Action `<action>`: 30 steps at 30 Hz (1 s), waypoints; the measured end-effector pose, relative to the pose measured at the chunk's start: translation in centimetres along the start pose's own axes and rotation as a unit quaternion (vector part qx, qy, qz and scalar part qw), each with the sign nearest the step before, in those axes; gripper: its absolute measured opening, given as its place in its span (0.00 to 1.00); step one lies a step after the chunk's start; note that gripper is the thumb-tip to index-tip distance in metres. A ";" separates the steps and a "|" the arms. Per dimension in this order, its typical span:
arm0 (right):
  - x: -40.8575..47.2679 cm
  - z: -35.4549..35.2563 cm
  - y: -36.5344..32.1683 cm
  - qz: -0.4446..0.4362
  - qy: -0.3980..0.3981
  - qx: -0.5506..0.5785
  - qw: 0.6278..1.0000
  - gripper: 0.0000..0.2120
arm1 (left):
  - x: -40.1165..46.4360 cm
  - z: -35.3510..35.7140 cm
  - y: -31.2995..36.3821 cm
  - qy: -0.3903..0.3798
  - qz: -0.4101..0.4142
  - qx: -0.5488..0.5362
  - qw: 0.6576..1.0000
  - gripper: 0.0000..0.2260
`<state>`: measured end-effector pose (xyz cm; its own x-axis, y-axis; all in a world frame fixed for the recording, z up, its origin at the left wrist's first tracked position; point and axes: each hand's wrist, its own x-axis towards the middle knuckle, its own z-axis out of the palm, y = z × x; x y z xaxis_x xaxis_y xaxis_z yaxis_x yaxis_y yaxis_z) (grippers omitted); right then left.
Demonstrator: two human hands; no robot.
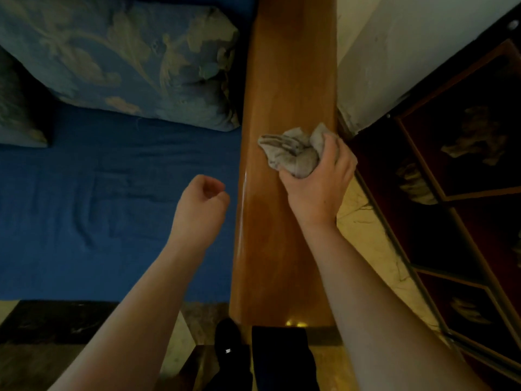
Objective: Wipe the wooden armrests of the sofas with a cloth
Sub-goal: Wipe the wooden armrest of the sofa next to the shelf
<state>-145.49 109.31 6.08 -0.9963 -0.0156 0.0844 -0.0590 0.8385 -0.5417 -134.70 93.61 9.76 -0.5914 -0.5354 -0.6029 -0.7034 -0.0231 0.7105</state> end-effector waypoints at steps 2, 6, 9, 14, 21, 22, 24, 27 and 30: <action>3.6 0.6 -0.2 0.014 0.006 0.011 1.000 0.47 | 1.7 1.3 1.7 0.007 0.038 0.045 0.998 0.06; 11.3 2.4 -1.1 -0.024 -0.007 0.016 1.000 0.45 | 6.9 4.8 7.7 0.021 0.130 0.251 0.959 0.18; 17.4 3.7 -2.1 -0.043 -0.024 0.004 0.999 0.46 | 10.6 8.0 13.4 -0.008 0.149 0.463 0.874 0.41; 28.5 6.0 -4.9 -0.077 -0.074 -0.014 0.994 0.46 | 13.4 11.0 16.0 -0.045 0.150 0.580 0.800 0.54; 36.2 8.3 -7.8 -0.059 -0.086 -0.054 0.993 0.46 | 13.6 11.0 15.7 -0.080 0.126 0.613 0.776 0.59; 36.1 8.3 -7.8 -0.061 -0.084 -0.058 0.993 0.46 | 13.6 11.0 15.7 -0.082 0.125 0.611 0.777 0.59; 35.9 8.5 -7.8 -0.062 -0.082 -0.068 0.992 0.46 | 13.7 11.1 15.7 -0.082 0.123 0.606 0.782 0.59; 34.9 8.4 -7.8 -0.071 -0.095 -0.081 0.990 0.46 | 13.7 11.2 15.9 -0.074 0.120 0.591 0.794 0.59; 31.3 7.4 -7.3 -0.114 -0.108 -0.097 0.983 0.45 | 12.0 10.9 15.4 -0.043 0.156 0.553 0.817 0.53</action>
<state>-176.73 98.70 6.46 -0.9498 -0.3129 -0.0061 -0.2901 0.8875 -0.3580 -156.94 96.03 9.46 -0.8026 -0.3074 -0.5112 -0.4110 0.9061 0.1004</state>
